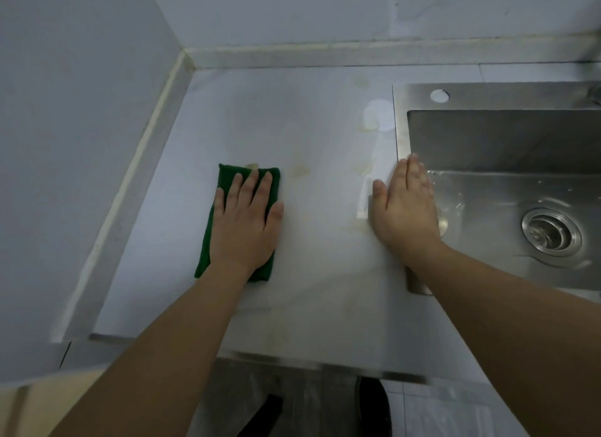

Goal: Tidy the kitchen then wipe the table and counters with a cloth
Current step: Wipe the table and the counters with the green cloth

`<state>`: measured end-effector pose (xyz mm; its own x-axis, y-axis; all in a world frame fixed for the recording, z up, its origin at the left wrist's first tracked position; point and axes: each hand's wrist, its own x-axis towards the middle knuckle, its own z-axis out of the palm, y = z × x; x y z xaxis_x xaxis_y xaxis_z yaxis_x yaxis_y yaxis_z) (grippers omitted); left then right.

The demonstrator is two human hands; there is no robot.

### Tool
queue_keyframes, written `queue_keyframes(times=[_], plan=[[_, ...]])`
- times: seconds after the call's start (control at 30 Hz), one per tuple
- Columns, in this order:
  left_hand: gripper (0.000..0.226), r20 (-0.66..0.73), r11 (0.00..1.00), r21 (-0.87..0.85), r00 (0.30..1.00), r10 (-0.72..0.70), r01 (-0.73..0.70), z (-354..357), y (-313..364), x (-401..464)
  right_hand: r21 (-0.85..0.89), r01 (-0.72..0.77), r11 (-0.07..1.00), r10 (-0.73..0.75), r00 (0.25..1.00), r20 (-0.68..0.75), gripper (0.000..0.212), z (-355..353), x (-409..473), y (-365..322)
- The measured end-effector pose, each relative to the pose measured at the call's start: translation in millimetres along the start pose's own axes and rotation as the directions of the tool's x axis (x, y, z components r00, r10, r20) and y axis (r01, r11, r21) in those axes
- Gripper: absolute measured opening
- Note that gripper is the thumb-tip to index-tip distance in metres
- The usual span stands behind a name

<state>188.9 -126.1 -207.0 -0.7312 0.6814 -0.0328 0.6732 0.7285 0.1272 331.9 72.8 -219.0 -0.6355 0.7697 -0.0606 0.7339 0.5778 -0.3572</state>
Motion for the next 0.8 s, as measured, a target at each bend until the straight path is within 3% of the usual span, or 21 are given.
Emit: queue_keyframes(times=[0.23, 0.8], plan=[[0.065, 0.003, 0.998, -0.019, 0.999, 0.053, -0.053, 1.2, -19.3, -89.9, 0.033, -0.007, 0.999, 0.007, 1.0, 0.007, 0.065, -2.8, -2.3, -2.5], [0.072, -0.023, 0.999, 0.004, 0.999, 0.032, -0.032, 3.0, -19.4, -88.1, 0.066, -0.008, 0.998, 0.009, 1.0, -0.027, 0.063, 0.3, -3.7, -0.8]])
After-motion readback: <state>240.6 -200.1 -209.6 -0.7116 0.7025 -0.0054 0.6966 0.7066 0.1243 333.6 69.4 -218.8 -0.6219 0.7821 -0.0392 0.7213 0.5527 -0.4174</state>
